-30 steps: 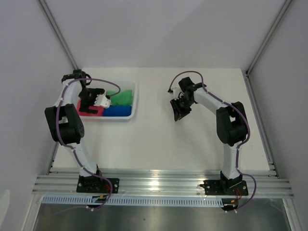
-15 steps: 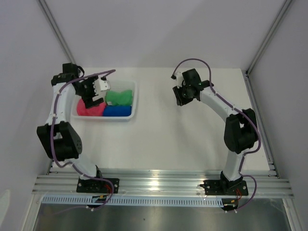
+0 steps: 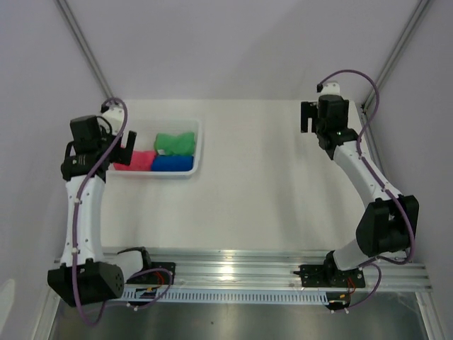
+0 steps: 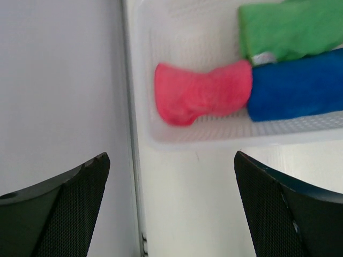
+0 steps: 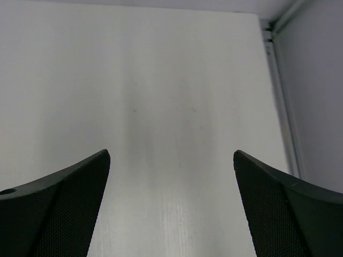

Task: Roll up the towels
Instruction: Place the rolled towel into the container

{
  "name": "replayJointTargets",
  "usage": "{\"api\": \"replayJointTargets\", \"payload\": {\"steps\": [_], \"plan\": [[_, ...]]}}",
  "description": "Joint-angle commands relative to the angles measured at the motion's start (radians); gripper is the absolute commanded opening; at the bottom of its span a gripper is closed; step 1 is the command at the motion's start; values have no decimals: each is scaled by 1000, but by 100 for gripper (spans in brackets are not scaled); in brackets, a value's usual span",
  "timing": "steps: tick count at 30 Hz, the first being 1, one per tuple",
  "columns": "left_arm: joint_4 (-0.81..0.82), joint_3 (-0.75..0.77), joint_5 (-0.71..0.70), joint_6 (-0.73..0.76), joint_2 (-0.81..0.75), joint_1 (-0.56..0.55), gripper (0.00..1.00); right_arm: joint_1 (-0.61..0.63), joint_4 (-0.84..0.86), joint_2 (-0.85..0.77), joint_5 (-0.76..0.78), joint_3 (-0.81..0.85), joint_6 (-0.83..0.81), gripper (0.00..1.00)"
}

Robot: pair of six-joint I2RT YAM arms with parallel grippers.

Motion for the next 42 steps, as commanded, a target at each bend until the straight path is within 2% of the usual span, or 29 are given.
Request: {"api": "replayJointTargets", "payload": {"steps": [1,2,4,5,8,17,27,42], "plan": [[50,-131,-246,-163,-144,28,100,-8,125,-80,187,-104,17,99],[111,-260,-260,-152,-181,31,99,-17,149,-103,186,-147,19,99],[173,-338,-338,-129,-282,34,99,-29,163,-120,158,-178,35,99],[201,-442,-378,-131,-310,34,100,-41,169,-132,132,-199,66,99],[276,-527,-474,-140,-385,42,100,-54,195,-134,94,-224,101,99],[301,-734,-437,-178,-482,114,100,-55,214,-45,62,-166,195,99],[267,-785,-379,-218,-576,160,99,-54,215,4,120,-74,209,99],[256,-785,-336,-238,-556,161,99,-54,226,9,100,-58,212,99]]}}
